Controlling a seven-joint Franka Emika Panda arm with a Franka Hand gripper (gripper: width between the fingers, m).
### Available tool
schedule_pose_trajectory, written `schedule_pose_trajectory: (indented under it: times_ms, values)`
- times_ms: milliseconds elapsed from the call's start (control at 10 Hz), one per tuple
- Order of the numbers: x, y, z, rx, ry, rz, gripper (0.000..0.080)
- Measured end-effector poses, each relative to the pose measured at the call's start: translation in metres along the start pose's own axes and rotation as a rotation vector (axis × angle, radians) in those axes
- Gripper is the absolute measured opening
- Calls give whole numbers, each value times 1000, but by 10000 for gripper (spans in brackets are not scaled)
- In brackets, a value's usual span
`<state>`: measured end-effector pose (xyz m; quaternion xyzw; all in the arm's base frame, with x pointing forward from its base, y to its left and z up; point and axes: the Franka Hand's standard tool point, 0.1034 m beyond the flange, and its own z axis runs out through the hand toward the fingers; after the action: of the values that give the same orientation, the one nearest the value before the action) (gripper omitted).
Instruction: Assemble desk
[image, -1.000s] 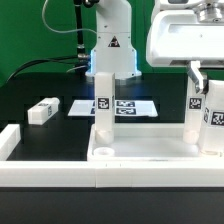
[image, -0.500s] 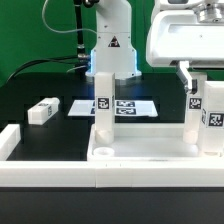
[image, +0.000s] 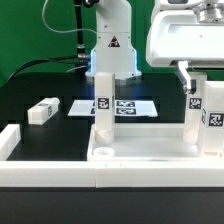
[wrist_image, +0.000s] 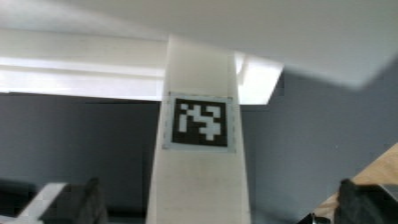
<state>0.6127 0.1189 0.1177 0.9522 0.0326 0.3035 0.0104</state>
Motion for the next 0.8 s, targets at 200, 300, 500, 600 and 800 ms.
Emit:
schedule_pose_trajectory:
  times_ms: [200, 300, 500, 600, 800]
  values:
    - [6, 3, -4, 3, -54, -3, 649]
    - [18, 6, -9, 9, -81, 2, 649]
    - [19, 14, -6, 4, -111, 15, 649]
    - [20, 16, -3, 6, -196, 26, 649]
    - [21, 22, -1, 9, -350, 56, 649]
